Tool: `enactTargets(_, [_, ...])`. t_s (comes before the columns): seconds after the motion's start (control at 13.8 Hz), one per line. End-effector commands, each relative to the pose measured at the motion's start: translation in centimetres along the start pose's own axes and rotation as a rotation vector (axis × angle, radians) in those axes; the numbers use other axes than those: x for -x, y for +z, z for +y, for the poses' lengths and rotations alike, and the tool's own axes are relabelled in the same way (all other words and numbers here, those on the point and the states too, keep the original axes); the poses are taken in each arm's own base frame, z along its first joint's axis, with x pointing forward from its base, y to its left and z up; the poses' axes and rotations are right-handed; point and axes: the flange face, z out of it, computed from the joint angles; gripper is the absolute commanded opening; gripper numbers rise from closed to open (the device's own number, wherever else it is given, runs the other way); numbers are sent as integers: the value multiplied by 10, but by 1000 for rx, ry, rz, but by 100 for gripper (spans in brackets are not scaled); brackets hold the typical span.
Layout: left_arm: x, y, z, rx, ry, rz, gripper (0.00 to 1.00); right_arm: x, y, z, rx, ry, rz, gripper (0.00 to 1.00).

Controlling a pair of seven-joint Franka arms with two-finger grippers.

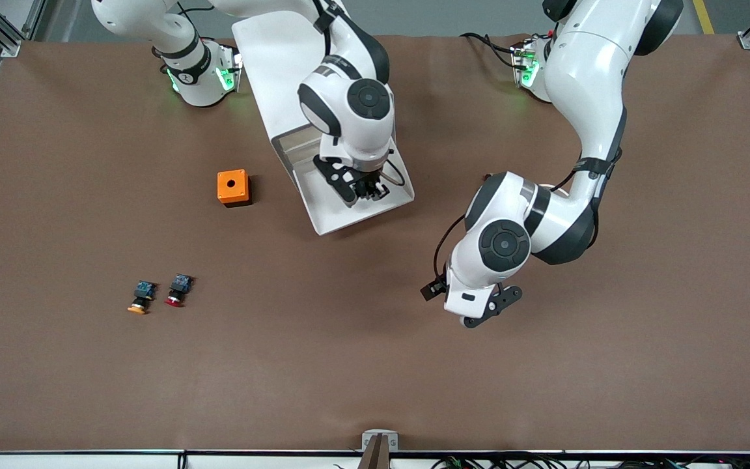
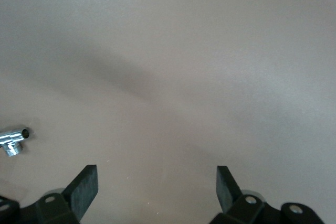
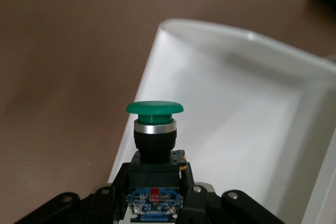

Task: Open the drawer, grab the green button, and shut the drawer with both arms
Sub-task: 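Lift the green button out while the left gripper moves to the drawer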

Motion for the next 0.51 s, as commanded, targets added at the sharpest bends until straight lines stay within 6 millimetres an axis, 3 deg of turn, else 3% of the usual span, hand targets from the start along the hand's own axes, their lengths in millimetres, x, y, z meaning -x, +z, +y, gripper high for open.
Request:
enactTargets(0.0, [16,5,9,-9,35,43,99,-64,-12,5,6,-162,-16,0])
enactTargets(0.29, [41,23,23,-30,84,53,99,-159,1,18,18,-371,-23,0])
enactTargets(0.43, [64,38,33,-43,100,44,99,-204,9,31,30,-463,-25,0])
